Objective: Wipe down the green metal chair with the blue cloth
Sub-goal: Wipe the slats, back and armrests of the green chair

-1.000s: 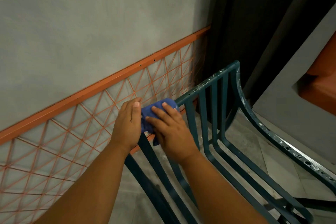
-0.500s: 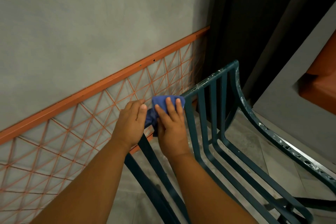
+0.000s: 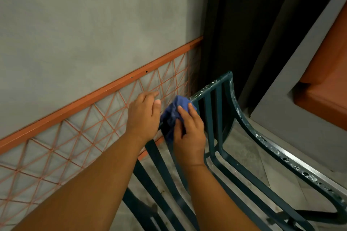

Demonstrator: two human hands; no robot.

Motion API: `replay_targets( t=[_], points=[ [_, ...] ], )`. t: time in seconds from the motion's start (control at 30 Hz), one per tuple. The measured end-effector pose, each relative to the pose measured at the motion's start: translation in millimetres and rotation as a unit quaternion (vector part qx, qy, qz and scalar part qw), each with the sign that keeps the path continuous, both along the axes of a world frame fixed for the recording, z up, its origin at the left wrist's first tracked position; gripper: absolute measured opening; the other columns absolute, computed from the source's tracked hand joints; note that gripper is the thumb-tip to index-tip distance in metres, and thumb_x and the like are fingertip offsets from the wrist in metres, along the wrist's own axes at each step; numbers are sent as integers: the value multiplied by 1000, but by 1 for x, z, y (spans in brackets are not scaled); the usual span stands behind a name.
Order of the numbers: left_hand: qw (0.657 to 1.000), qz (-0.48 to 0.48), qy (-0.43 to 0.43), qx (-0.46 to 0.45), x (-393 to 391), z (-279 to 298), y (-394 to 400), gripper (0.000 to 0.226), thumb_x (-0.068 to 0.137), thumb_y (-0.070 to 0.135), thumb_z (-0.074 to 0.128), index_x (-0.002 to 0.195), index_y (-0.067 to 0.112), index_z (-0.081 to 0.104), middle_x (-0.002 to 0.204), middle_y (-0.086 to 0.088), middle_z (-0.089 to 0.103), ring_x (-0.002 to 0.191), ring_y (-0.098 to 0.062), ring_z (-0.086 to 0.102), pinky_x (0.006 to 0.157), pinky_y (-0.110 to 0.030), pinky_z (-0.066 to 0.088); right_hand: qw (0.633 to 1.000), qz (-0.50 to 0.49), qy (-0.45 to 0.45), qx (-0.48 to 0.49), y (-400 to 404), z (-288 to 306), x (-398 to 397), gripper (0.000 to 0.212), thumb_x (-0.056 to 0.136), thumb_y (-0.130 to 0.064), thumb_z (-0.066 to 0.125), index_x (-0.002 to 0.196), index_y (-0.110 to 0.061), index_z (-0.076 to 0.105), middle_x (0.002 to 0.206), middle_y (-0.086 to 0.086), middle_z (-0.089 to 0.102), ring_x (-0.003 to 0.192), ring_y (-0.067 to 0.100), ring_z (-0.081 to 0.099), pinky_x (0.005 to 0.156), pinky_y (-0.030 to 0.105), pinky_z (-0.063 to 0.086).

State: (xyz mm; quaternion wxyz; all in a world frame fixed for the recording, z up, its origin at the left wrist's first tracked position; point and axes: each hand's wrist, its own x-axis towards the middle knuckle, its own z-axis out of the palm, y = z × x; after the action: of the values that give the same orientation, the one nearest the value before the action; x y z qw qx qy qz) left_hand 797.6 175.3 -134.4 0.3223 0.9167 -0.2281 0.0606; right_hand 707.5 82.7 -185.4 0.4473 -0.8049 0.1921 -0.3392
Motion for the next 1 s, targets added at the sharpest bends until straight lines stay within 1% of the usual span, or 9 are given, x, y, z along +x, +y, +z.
replay_targets(
  t=[0.07,0.13,0.33,0.47,0.53,0.7,0.8,0.9,1.0],
  points=[
    [999,3,11,-30,5,-1,-12,50,96,37,27,128,9,54,129,-9,52,117,-25,50,101,-44,42,988,85,58,-114,-3,-6,10,42,96,-21,49,138,-21,50,153,4,34,145,27,21,116,36,23],
    [1000,-2,12,-29,7,-5,-22,46,97,33,30,128,10,54,129,-8,51,117,-23,49,101,-43,42,966,131,97,-203,-7,-13,15,46,96,-33,35,141,-26,45,156,1,29,148,25,6,118,44,15],
    [1000,-10,0,22,8,-16,-27,51,95,36,25,129,10,53,130,-10,50,120,-23,47,102,-43,41,962,80,178,-190,-29,-3,31,47,99,-35,31,145,-28,36,160,-1,15,148,21,-11,120,49,8],
    [1000,-15,-6,22,9,-18,-28,43,99,31,30,130,10,52,131,-8,50,120,-21,47,103,-35,39,961,153,95,-211,-25,-12,24,45,97,-35,41,140,-22,45,152,4,37,149,25,4,117,51,19],
    [1000,-10,4,1,11,-19,-27,39,101,26,33,130,9,51,132,-8,49,120,-21,46,100,-29,35,953,170,89,-236,-42,-19,23,41,97,-32,40,137,-23,48,151,3,39,148,24,8,116,51,22],
    [1000,-13,20,-2,13,-20,-28,40,102,27,31,134,11,48,135,-7,46,123,-19,42,102,-29,32,959,98,168,-205,-60,5,51,34,99,-30,37,123,-19,58,145,3,42,148,24,6,118,52,10],
    [999,-7,37,1,13,-20,-29,43,101,31,28,136,13,46,137,-6,45,125,-19,41,107,-34,33,947,125,179,-237,-46,13,55,33,97,-30,35,110,-16,63,127,2,55,143,27,19,118,52,0],
    [999,-6,39,1,14,-20,-30,44,101,32,28,135,12,47,136,-6,45,125,-20,43,106,-37,35,939,197,111,-258,-53,3,41,36,96,-34,34,115,-21,61,124,-4,56,139,21,27,119,50,2],
    [999,-15,36,9,15,-20,-31,43,102,31,27,135,12,47,137,-6,46,125,-19,42,106,-35,34,938,194,115,-262,-78,-2,40,39,97,-40,31,125,-28,55,136,-7,47,144,16,15,119,47,-2]
  ],
)
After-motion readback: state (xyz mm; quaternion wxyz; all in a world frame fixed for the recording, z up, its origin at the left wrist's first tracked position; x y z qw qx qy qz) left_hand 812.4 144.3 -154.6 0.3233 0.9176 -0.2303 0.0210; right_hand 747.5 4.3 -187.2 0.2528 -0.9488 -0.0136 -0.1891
